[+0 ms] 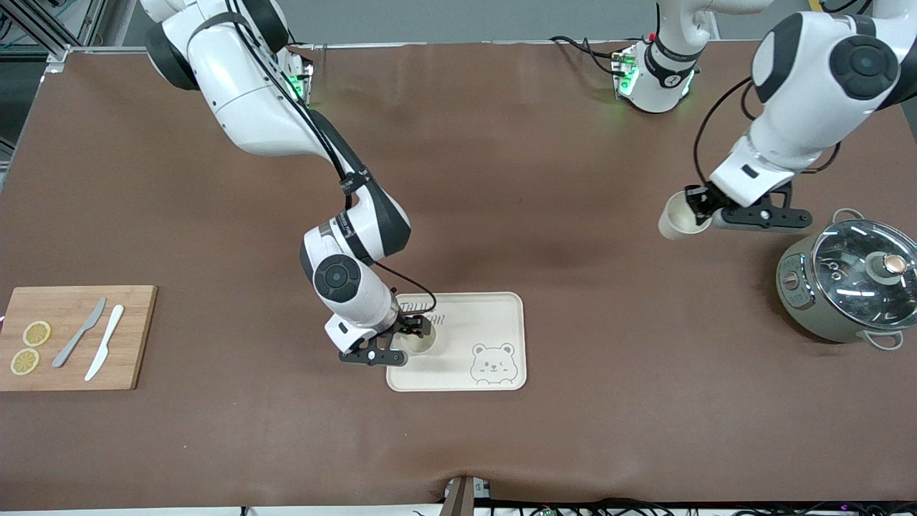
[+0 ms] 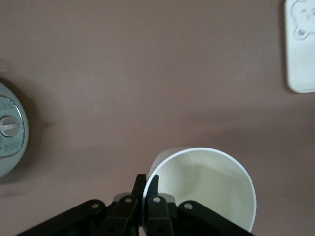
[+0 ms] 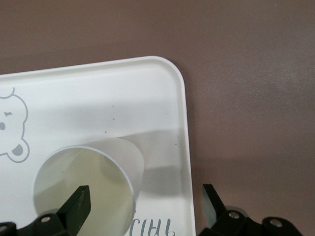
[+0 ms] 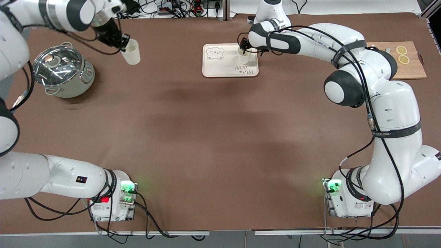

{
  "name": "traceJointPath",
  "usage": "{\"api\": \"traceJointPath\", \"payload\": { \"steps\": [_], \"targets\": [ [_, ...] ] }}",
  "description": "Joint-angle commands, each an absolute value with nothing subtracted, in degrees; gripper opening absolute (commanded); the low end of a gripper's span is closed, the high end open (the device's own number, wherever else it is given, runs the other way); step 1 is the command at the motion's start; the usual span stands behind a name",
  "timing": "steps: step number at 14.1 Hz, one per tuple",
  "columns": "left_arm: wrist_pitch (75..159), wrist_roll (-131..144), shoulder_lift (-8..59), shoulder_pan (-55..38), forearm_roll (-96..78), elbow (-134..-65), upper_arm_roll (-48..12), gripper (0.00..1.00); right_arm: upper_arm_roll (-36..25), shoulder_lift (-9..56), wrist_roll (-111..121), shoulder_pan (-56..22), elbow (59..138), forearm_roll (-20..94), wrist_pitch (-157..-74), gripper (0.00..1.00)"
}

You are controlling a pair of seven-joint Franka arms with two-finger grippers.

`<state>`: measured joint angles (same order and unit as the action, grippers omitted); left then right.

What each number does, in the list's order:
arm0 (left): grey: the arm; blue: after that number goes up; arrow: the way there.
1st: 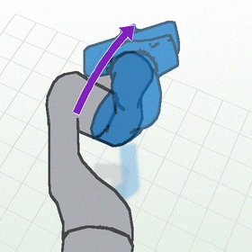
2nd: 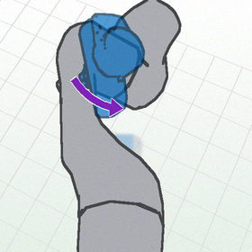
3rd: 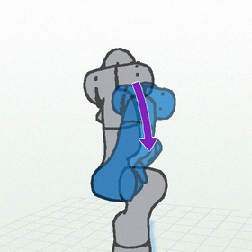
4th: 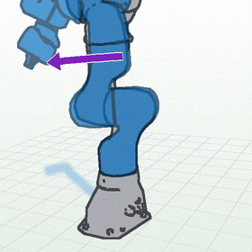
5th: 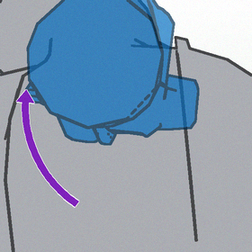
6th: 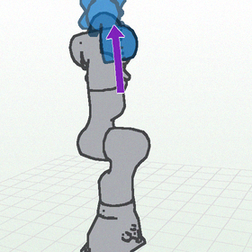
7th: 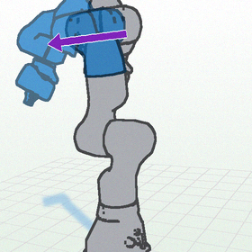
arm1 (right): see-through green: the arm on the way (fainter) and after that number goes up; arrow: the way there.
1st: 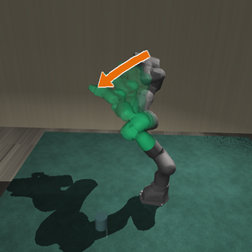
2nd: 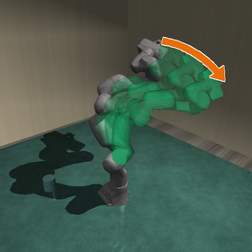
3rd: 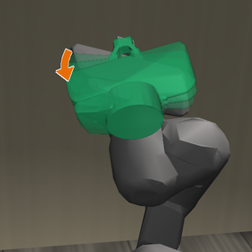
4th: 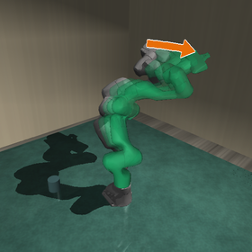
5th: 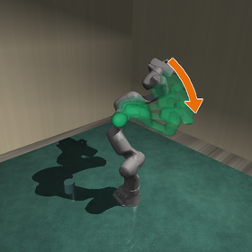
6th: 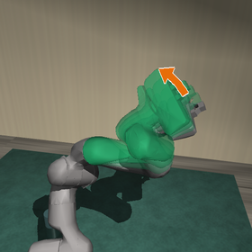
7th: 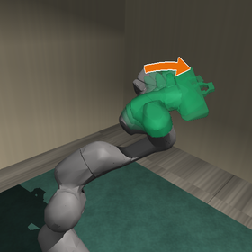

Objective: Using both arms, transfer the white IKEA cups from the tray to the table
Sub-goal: 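Lower the held cup with the left gripper onto the table beside the pot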

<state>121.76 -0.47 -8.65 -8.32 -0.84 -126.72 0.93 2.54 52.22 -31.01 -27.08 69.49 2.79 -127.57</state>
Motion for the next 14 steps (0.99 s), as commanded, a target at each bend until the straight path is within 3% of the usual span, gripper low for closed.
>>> {"api": "traceJointPath", "payload": {
  "steps": [1,6,10,13,14],
  "targets": [
    [130.1,-11.4,-10.3,-2.3,-4.8,-134.9,0.2,0.0,2.0,53.3,-32.5,-27.6,68.0,1.6,-127.8,1.0],
    [138.6,-27.0,-2.4,5.7,-7.7,-136.5,0.3,0.0,2.0,53.9,-33.5,-28.2,68.2,1.5,-128.9,1.0],
    [149.0,-29.6,7.3,6.5,-7.6,-135.4,0.3,0.0,2.0,54.1,-33.4,-28.1,68.2,1.6,-129.3,1.0],
    [151.2,-29.6,12.0,6.2,-7.7,-132.7,0.2,0.0,2.0,54.3,-33.3,-28.1,68.1,1.6,-129.5,1.0],
    [152.0,-29.6,13.3,6.2,-7.7,-132.2,0.2,0.0,2.0,54.3,-33.4,-28.0,68.1,1.7,-129.5,0.89]
  ]
}}
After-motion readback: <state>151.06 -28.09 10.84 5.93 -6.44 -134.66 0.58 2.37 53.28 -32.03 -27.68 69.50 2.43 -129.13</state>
